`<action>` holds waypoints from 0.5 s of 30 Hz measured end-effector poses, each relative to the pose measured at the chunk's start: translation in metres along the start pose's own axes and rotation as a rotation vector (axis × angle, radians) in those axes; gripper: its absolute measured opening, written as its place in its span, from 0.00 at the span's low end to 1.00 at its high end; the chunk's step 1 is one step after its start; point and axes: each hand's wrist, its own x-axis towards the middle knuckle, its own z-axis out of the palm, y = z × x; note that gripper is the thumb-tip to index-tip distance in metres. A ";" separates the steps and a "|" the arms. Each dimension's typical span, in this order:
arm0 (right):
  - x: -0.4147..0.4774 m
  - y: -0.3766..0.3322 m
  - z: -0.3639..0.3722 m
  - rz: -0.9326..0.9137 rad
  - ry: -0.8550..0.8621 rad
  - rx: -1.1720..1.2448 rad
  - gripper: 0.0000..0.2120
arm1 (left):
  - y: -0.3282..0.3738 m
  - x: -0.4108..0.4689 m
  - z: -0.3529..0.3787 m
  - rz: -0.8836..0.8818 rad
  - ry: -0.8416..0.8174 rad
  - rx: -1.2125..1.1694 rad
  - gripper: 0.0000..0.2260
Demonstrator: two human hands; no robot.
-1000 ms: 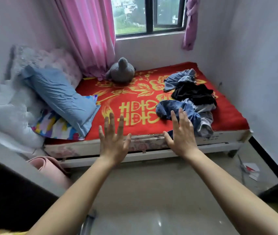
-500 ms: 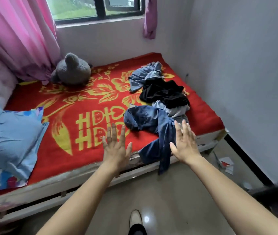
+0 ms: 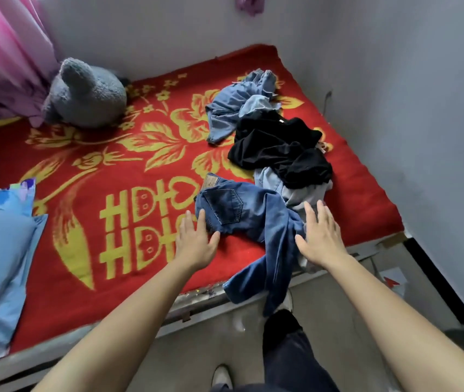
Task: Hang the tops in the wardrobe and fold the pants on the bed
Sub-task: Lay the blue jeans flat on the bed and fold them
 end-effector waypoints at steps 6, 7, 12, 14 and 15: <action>0.133 -0.008 0.012 -0.118 -0.187 0.018 0.40 | 0.010 0.072 0.018 -0.320 -0.089 -0.221 0.36; 0.154 -0.014 0.014 -0.148 -0.209 0.012 0.39 | 0.011 0.082 0.020 -0.369 -0.083 -0.289 0.36; 0.239 -0.050 0.040 -0.239 -0.289 0.074 0.35 | -0.001 0.124 0.051 -0.609 -0.067 -0.659 0.38; 0.268 -0.066 0.062 -0.266 -0.271 0.136 0.32 | -0.009 0.145 0.073 -0.718 -0.060 -0.775 0.39; 0.281 -0.074 0.076 -0.274 -0.252 0.168 0.30 | -0.014 0.158 0.086 -0.773 -0.054 -0.816 0.40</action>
